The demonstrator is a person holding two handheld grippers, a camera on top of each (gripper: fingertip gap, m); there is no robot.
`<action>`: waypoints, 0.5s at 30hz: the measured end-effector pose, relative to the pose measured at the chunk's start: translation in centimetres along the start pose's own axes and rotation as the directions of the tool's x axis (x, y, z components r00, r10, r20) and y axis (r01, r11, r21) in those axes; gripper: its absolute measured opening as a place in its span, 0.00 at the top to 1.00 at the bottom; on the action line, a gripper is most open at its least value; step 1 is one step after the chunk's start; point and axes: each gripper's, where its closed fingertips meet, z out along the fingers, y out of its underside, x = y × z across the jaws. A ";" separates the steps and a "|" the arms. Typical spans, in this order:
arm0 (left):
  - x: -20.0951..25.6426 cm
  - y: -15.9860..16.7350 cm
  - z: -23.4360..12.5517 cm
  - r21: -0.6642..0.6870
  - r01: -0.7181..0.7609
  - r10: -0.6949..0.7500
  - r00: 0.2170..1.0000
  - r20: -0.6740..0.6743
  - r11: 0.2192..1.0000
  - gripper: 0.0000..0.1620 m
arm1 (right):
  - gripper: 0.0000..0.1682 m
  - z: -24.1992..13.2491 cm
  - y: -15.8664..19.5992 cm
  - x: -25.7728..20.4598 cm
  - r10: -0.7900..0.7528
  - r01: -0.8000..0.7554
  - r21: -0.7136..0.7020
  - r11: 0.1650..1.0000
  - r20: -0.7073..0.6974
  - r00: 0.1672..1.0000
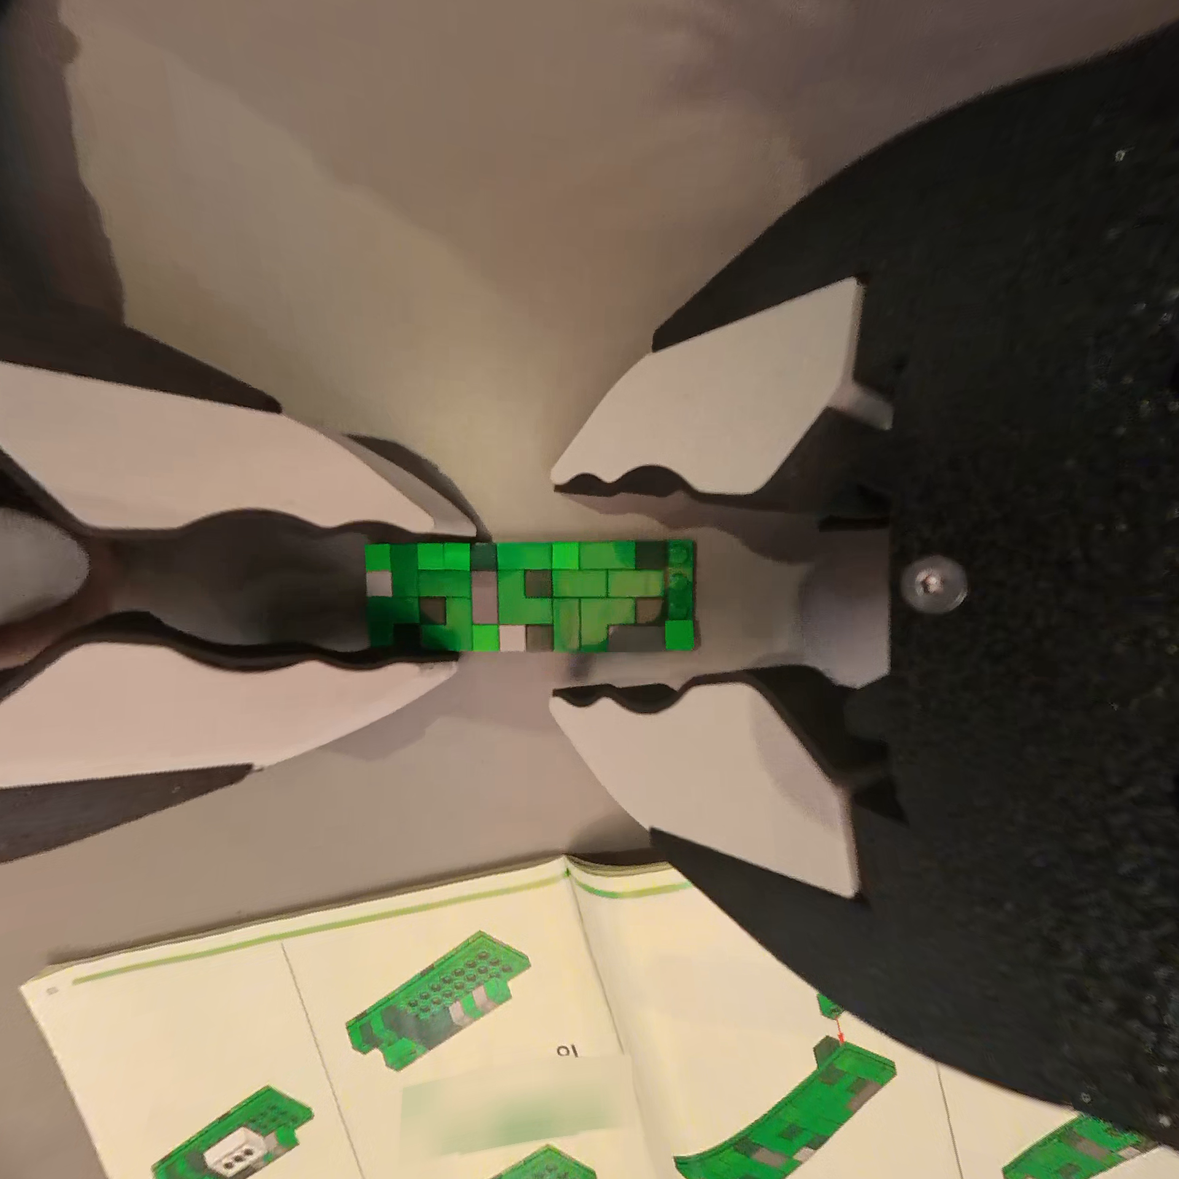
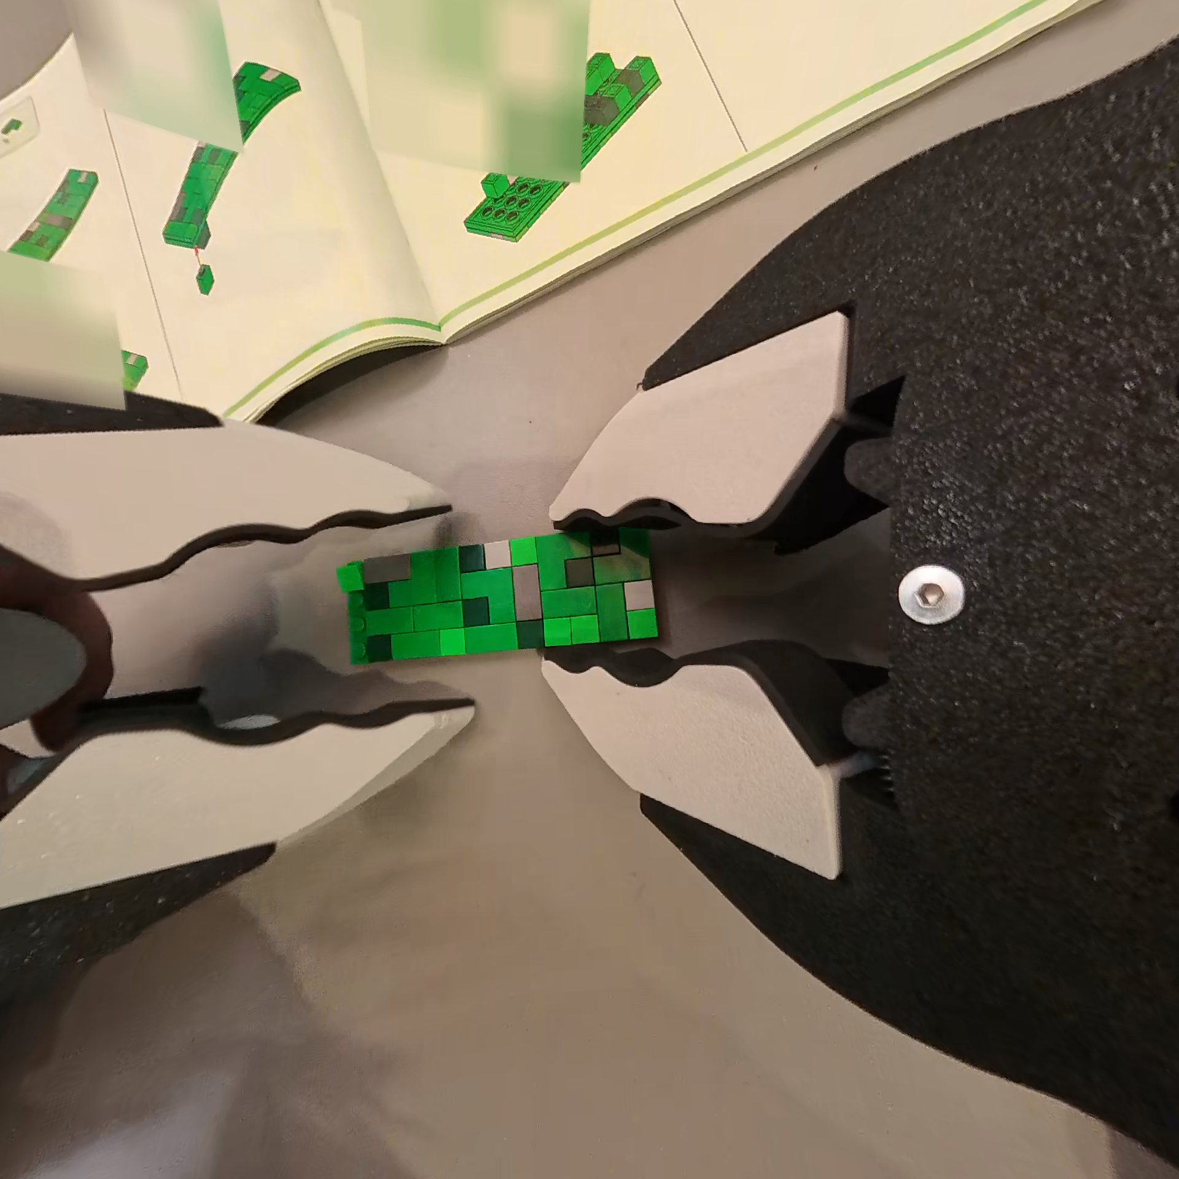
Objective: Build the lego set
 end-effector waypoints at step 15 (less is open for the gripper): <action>-1.3 -0.2 0.3 -0.022 0.087 -0.087 0.996 0.013 0.996 0.80 | 0.60 -1.7 -0.8 1.6 -0.103 0.121 0.035 0.992 -0.327 0.940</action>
